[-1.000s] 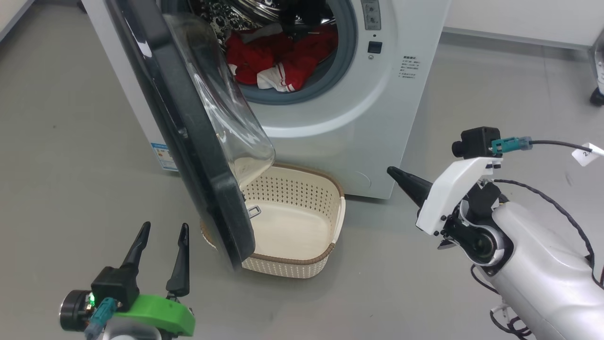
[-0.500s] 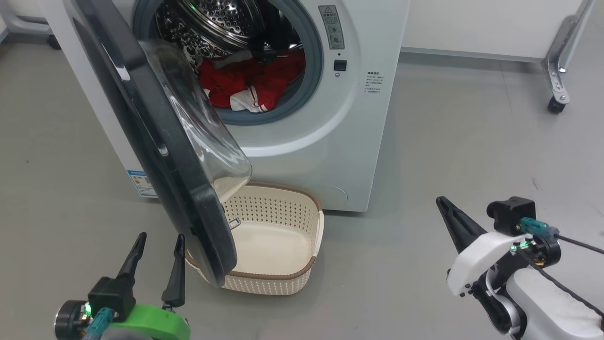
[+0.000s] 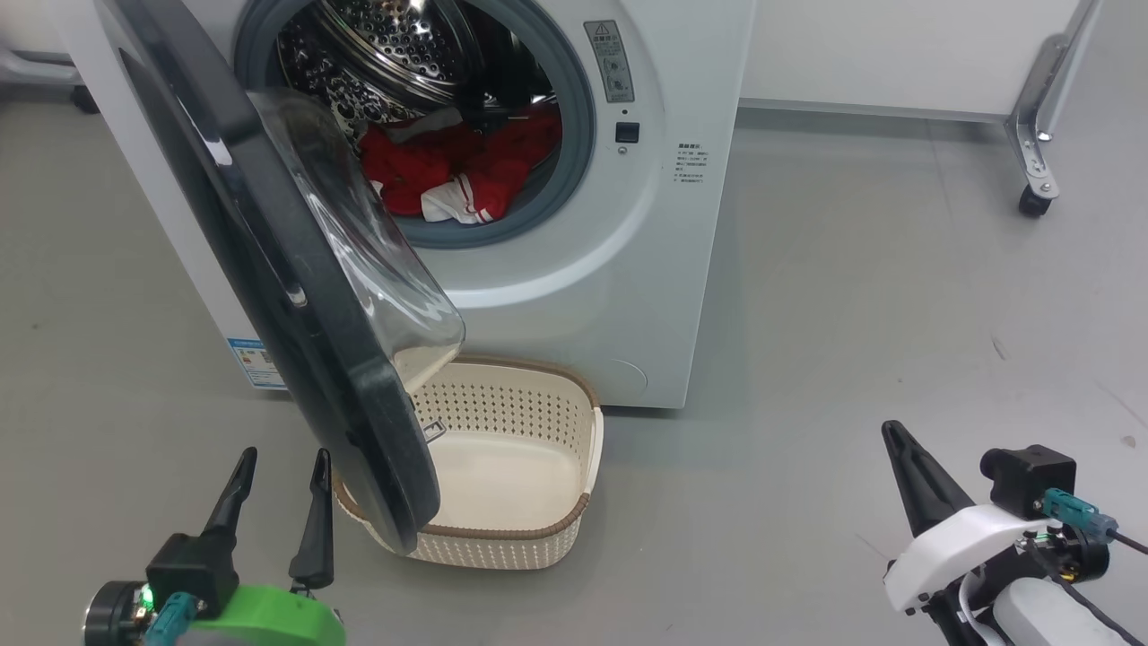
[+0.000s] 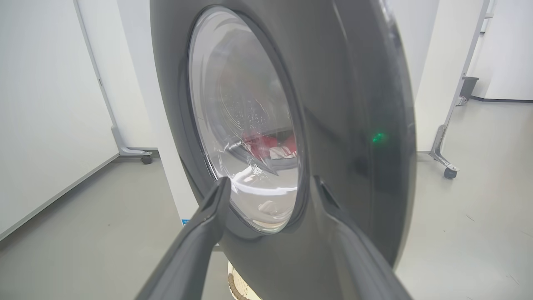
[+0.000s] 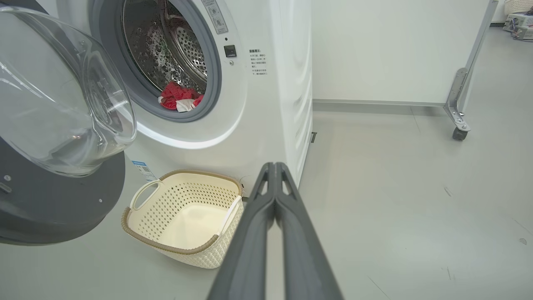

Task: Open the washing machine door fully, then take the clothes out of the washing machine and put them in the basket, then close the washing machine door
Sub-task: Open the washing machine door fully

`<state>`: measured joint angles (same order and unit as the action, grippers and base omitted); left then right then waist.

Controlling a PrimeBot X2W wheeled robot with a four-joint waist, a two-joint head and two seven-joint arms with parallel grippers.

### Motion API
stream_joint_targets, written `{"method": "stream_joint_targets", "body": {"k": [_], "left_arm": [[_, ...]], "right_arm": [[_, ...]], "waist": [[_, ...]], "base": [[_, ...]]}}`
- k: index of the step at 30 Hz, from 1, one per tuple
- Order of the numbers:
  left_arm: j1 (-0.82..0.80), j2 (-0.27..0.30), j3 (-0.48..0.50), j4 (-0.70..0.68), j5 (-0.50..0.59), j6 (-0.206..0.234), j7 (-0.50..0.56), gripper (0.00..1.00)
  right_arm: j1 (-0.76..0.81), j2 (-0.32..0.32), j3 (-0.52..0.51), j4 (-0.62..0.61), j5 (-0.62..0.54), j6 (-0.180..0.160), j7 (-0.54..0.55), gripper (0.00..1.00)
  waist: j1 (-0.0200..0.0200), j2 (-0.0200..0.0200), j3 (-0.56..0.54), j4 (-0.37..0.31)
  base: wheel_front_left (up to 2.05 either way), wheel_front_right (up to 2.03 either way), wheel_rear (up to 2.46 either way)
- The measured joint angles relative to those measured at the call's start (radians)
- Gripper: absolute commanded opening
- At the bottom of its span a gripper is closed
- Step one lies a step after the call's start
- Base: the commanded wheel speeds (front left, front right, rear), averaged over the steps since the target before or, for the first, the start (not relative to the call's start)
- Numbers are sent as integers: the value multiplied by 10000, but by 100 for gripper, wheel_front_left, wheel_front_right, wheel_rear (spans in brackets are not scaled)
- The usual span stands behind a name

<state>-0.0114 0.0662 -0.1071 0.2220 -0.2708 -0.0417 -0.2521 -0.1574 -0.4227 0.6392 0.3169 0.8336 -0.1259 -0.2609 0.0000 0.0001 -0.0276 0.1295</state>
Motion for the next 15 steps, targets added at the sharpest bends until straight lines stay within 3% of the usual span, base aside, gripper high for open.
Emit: {"method": "stream_joint_targets", "body": {"k": [1,3,4,10,15], "left_arm": [[38,0,31,-4,0,0,0,100],[132,-4,71,-2,0,-2,0,100],[159,-10,90,-4,0,-12,0,100],[194,-33,190,-8,17,-75,0,100],[223,-86,228,-17,88,-88,0,100]], "right_arm": [[97,35,-159,-19,-13,-2,0,0],[314,79,-497,-46,-173,-2,2,76],[426,105,-709,-90,-284,-2,8,100],[698,435,-2460,-817,-1264,0,15,100],[1338,803,-3223,-1216,-1935,-2,15,100]], "waist": [[0,0,-4,-16],[0,0,-8,-47],[0,0,-9,-62],[0,0,14,-150],[0,0,59,-201]], "base": [[0,0,0],[0,0,0],[0,0,0],[0,0,0],[0,0,0]]}}
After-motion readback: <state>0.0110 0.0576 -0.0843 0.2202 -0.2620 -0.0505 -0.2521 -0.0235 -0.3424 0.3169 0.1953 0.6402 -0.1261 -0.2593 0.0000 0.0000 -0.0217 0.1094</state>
